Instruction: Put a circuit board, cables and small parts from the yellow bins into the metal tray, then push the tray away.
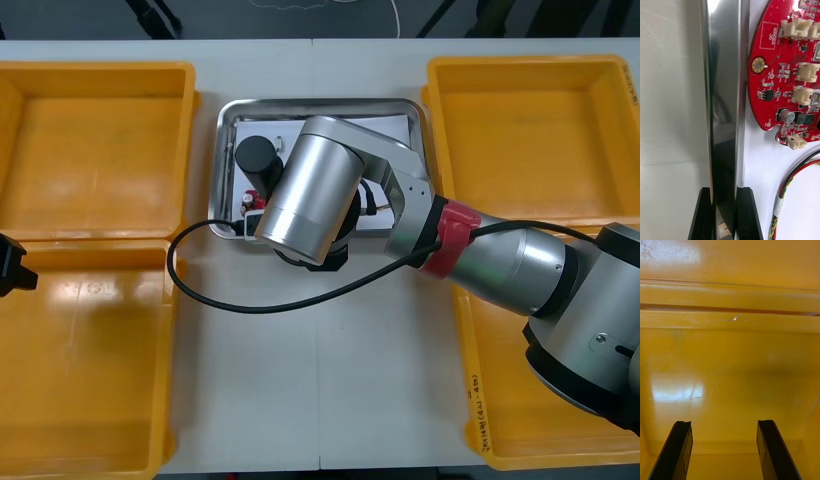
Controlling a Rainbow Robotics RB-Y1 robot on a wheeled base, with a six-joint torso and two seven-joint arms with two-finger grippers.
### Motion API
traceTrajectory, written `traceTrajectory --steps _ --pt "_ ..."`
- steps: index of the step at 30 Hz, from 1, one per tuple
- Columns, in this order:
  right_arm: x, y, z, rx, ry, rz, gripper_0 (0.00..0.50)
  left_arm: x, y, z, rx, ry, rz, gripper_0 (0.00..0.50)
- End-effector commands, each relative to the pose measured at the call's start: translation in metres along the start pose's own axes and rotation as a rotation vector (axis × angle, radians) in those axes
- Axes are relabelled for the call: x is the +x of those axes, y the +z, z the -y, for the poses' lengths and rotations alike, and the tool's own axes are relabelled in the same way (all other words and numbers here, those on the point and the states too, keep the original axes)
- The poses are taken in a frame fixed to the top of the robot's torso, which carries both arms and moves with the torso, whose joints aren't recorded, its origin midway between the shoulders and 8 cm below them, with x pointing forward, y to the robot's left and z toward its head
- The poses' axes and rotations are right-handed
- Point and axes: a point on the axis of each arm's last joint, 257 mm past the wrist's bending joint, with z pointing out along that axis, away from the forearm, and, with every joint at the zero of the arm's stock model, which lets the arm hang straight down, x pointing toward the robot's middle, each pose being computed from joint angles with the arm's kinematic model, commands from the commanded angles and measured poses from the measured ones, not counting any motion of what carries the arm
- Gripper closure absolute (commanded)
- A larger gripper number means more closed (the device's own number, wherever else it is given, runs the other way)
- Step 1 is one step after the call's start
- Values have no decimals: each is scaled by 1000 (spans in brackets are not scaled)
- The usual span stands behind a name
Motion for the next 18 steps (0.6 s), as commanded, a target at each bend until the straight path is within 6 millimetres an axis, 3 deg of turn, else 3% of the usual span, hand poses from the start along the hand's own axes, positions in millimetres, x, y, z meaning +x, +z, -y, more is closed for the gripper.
traceTrajectory --steps 1,18 --pt "-28 -29 30 55 -44 69 500 -3 -17 -17 -50 93 24 0" --pt "-25 -29 75 133 -49 74 500 -3 -17 -17 -50 93 24 0"
